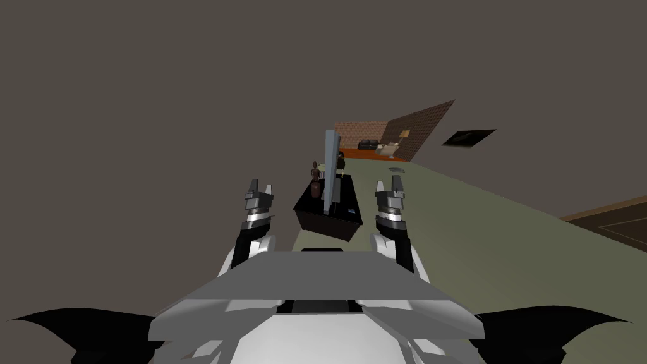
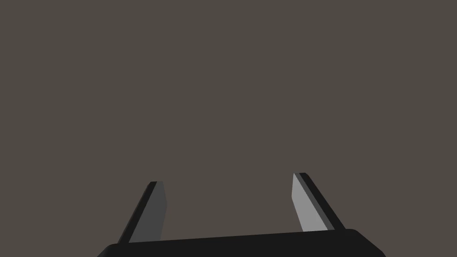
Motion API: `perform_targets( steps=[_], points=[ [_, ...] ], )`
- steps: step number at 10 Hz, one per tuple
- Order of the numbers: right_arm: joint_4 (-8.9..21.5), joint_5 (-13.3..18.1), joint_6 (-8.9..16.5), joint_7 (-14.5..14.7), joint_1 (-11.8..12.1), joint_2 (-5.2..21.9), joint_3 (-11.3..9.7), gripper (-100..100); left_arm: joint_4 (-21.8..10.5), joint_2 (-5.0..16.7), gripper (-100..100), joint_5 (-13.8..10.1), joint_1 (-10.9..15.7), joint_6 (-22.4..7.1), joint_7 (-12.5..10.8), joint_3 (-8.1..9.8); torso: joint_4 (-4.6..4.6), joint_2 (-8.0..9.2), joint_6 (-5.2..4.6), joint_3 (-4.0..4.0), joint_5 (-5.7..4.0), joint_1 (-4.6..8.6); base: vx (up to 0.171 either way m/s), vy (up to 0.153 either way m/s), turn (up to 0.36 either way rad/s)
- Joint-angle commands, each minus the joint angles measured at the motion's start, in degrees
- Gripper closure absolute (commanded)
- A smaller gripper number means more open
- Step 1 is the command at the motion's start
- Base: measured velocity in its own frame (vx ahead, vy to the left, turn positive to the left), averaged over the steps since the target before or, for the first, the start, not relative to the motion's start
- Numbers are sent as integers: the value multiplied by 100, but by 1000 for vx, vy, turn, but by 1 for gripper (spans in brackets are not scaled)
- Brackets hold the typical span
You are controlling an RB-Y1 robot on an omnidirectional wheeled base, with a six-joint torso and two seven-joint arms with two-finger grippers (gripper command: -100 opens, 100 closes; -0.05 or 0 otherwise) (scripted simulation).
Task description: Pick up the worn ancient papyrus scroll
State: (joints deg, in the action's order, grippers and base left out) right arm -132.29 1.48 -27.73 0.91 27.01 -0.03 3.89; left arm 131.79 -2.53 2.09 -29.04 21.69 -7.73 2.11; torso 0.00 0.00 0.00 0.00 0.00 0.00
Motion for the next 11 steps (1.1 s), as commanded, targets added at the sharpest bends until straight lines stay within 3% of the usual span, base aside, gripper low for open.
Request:
perform_targets(
  steps=[1,5,11],
  points=[
    [129,-117,32,-94,-41,250,8,-100,0,0,0,0,0,0,0,0,0,0,0,0,0,0,5,14,-12],
    [579,-519,147,-414,-188,647,26,-100,0,0,0,0,0,0,0,0,-2,-8,0,4,2,-11,16,33,-12],
    [1627,-1480,436,-1194,-566,958,58,-100,0,0,0,0,0,0,0,0,-4,-17,0,10,5,-20,28,58,-19]
  ],
)
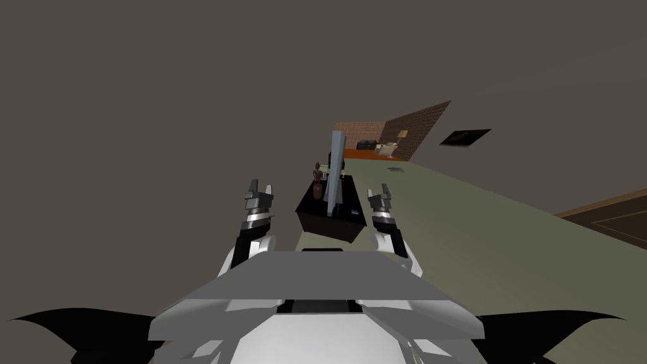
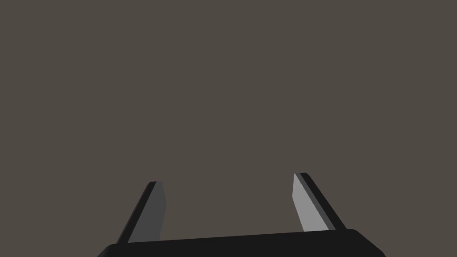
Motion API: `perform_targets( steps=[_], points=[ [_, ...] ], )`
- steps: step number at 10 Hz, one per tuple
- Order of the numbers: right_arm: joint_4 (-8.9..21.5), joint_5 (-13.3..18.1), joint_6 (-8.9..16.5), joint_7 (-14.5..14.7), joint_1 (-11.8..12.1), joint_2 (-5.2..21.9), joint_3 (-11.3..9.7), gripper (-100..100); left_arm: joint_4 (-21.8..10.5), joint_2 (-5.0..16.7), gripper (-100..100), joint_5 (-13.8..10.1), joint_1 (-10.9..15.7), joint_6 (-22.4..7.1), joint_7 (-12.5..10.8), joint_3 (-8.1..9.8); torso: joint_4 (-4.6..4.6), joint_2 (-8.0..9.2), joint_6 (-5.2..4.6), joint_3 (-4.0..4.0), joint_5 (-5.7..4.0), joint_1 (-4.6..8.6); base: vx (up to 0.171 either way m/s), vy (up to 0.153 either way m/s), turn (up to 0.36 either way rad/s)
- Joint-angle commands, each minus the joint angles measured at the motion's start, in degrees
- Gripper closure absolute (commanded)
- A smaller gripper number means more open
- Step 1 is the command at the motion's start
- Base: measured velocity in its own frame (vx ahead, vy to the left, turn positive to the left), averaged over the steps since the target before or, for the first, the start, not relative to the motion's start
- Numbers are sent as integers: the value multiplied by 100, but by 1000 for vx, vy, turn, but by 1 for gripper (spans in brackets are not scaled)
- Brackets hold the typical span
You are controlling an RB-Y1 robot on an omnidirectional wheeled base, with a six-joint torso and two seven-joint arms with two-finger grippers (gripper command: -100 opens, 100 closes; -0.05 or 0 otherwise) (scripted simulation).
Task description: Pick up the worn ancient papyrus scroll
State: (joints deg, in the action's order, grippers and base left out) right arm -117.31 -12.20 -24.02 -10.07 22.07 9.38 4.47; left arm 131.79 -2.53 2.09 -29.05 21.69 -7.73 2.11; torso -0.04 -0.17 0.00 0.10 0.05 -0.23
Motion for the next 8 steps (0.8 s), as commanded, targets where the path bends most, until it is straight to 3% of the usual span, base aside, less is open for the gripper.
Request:
perform_targets(
  steps=[1,4,8],
  points=[
    [166,-112,65,-96,-72,18,0,-100,0,0,0,0,0,0,0,0,0,0,0,0,0,0,22,51,-5],
    [746,-667,249,-573,-309,85,8,-100,0,0,0,0,0,0,0,0,1,3,0,-2,-1,4,30,56,-20],
    [1281,-1033,385,-904,-475,115,6,-100,0,0,0,0,0,0,0,0,1,3,-1,-2,0,3,30,48,-15]
  ],
)
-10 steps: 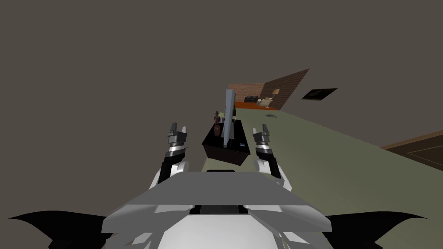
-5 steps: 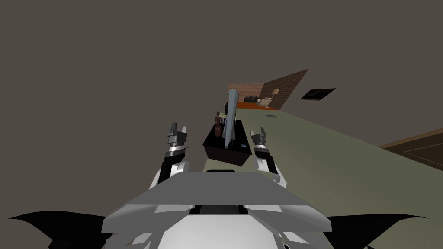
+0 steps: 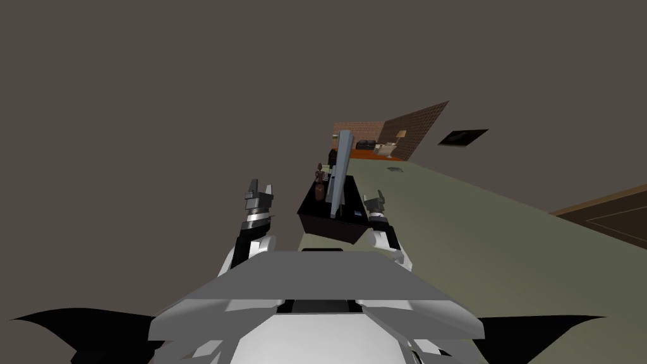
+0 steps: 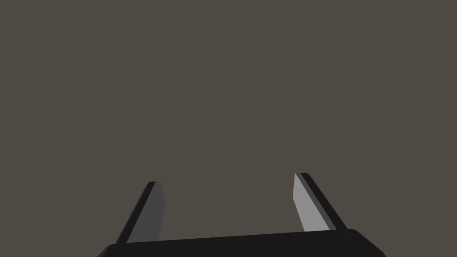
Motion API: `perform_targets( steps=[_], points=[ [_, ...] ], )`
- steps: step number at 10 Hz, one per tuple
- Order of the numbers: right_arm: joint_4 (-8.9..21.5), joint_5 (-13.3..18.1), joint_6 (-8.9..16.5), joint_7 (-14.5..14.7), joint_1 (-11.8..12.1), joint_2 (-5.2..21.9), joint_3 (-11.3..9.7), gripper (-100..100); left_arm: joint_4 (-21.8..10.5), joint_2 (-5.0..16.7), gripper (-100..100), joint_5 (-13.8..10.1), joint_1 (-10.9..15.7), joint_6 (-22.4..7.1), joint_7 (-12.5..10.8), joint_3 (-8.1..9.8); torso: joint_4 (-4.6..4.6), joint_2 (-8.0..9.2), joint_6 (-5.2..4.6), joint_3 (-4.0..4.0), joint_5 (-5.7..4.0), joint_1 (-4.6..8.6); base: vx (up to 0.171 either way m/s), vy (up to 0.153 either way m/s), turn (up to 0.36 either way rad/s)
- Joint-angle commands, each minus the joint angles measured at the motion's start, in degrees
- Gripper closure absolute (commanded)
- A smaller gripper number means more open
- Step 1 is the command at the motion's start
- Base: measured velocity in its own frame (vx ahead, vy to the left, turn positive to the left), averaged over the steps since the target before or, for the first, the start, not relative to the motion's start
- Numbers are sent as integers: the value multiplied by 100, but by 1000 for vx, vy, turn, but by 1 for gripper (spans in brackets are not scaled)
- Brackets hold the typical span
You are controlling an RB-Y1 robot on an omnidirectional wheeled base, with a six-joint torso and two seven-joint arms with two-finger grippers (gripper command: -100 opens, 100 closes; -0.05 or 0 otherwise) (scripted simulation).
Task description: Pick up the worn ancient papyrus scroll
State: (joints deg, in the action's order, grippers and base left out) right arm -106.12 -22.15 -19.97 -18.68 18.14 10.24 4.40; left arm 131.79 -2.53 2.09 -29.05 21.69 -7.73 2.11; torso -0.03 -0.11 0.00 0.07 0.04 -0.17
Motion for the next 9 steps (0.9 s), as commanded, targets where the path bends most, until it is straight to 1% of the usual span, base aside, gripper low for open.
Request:
perform_targets(
  steps=[1,2,3,4,5,6,7,8,9],
  points=[
    [161,-38,-20,-43,-82,28,13,-100,0,0,0,0,0,0,0,0,0,0,0,0,0,0,11,16,-1],
    [381,-214,51,-209,-165,40,8,-100,0,0,0,0,0,0,0,0,1,4,0,-2,-1,10,19,18,-16],
    [539,-384,126,-374,-248,51,2,-100,0,0,0,0,0,0,0,0,1,3,0,-2,-3,12,50,39,-27],
    [636,-384,126,-374,-248,51,2,-100,0,0,0,0,0,0,0,0,-1,-7,0,3,-1,5,37,37,-13],
    [873,-546,203,-537,-328,61,-8,-100,0,0,0,0,0,0,0,0,-1,-5,0,3,-1,5,22,38,-18],
    [1044,-700,282,-698,-405,69,-20,-100,0,0,0,0,0,0,0,0,0,-1,0,0,-1,5,44,59,-26],
    [1117,-700,282,-698,-405,69,-20,-100,0,0,0,0,0,0,0,0,-1,-6,0,3,0,-2,39,54,-12],
    [1301,-845,363,-856,-479,76,-34,-100,0,0,0,0,0,0,0,0,-1,-4,0,2,1,-2,39,48,-22],
    [1358,-845,363,-856,-479,76,-34,-100,0,0,0,0,0,0,0,0,-1,-5,0,3,0,-1,32,33,-9]
  ],
)
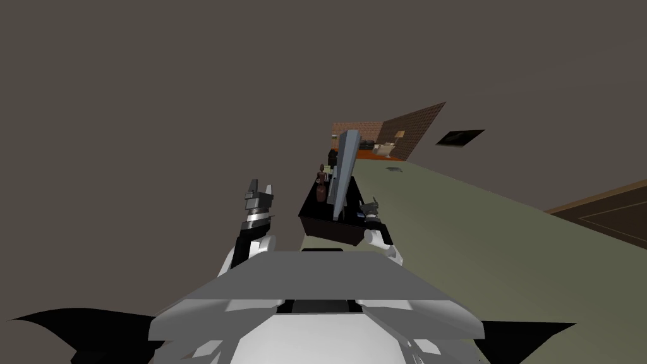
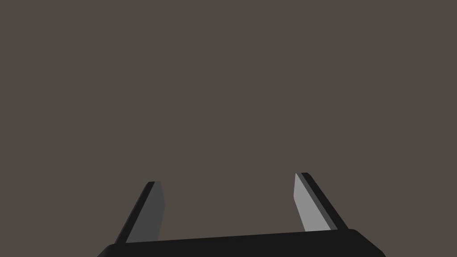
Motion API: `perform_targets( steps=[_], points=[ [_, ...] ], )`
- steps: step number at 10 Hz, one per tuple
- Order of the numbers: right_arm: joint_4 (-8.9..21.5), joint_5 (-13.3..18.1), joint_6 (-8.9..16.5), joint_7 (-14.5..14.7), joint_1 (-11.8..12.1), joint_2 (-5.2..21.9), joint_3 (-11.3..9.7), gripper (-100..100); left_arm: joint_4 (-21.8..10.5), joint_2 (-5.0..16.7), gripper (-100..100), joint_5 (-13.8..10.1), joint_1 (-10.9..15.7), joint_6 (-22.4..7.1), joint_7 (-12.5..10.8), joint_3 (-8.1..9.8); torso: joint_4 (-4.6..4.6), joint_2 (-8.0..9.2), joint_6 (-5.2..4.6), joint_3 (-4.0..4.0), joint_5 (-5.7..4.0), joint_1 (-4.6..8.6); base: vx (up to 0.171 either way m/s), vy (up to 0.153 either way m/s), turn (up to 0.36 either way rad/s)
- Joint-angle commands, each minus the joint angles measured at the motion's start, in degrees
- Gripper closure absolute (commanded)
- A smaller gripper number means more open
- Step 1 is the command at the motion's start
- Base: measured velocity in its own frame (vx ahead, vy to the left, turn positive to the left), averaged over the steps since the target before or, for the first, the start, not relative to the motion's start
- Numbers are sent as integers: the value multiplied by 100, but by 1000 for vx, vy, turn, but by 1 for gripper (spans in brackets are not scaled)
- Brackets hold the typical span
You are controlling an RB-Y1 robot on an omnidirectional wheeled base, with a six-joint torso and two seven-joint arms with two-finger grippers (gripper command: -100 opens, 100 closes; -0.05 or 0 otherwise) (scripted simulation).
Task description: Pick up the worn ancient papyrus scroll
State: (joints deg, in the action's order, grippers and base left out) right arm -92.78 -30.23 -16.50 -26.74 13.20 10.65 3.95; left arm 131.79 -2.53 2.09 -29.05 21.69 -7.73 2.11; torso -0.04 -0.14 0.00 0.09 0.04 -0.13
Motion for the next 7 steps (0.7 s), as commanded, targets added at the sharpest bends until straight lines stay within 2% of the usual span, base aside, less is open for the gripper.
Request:
perform_targets(
  steps=[1,7],
  points=[
    [264,-172,99,-203,-56,39,-7,-100,0,0,0,0,0,0,0,0,0,0,0,0,0,0,33,27,-15],
    [1594,-771,589,-1012,-418,-41,-138,-100,0,0,0,0,0,0,0,0,-2,-11,0,6,0,2,66,45,-30]
  ],
)
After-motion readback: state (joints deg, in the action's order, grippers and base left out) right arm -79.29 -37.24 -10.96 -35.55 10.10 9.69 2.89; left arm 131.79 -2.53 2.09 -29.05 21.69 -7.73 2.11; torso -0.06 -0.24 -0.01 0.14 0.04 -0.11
